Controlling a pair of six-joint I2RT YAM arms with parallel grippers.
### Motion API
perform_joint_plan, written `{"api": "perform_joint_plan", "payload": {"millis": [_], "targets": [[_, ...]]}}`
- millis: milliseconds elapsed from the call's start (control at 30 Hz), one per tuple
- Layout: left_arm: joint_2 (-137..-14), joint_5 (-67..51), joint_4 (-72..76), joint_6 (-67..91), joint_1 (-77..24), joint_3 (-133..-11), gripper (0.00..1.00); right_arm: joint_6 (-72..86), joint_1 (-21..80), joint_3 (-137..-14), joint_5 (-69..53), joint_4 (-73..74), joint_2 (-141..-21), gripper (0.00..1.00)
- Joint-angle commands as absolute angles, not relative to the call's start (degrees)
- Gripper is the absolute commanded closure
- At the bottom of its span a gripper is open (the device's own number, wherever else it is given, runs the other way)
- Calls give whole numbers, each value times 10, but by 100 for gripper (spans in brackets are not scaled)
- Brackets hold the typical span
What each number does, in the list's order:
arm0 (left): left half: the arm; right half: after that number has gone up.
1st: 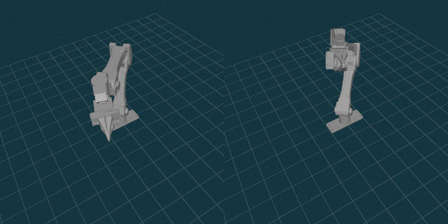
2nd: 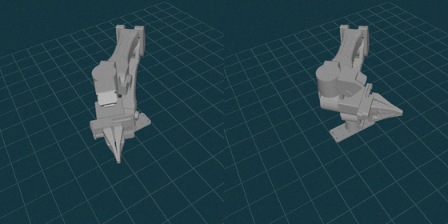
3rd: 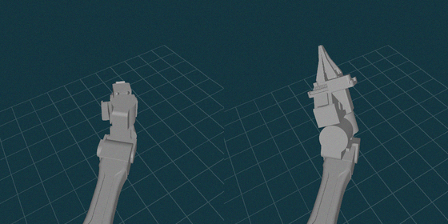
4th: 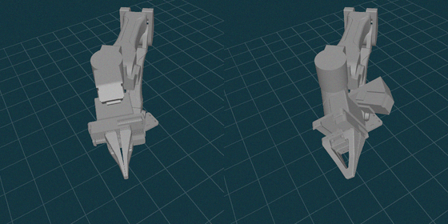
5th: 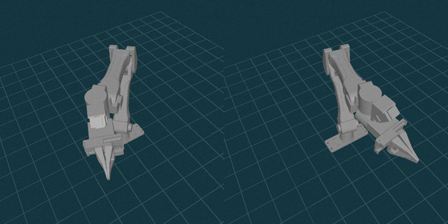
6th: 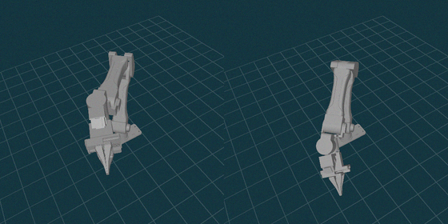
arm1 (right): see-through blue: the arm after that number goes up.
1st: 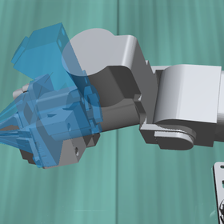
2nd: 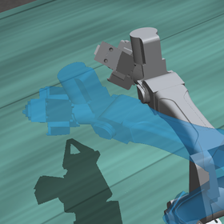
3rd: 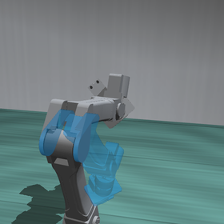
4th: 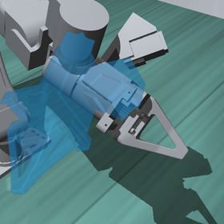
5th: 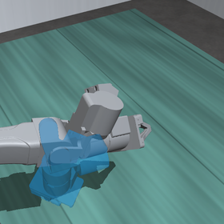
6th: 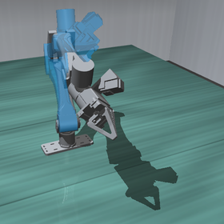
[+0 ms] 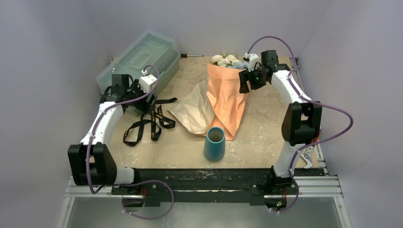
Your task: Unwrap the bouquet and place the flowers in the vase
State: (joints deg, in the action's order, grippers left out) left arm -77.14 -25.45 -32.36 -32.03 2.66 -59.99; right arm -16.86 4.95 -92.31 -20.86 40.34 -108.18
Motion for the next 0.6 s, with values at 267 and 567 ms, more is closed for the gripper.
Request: {"api": "perform_joint_plan", "payload": {"millis": [267, 567], "targets": [[-896, -360, -127, -71, -94, -700, 14, -121, 104, -1027, -227, 389, -1072, 14], [-1062, -357, 98, 168, -195, -774, 3, -107, 107, -1058, -207, 394, -1075, 13]]}}
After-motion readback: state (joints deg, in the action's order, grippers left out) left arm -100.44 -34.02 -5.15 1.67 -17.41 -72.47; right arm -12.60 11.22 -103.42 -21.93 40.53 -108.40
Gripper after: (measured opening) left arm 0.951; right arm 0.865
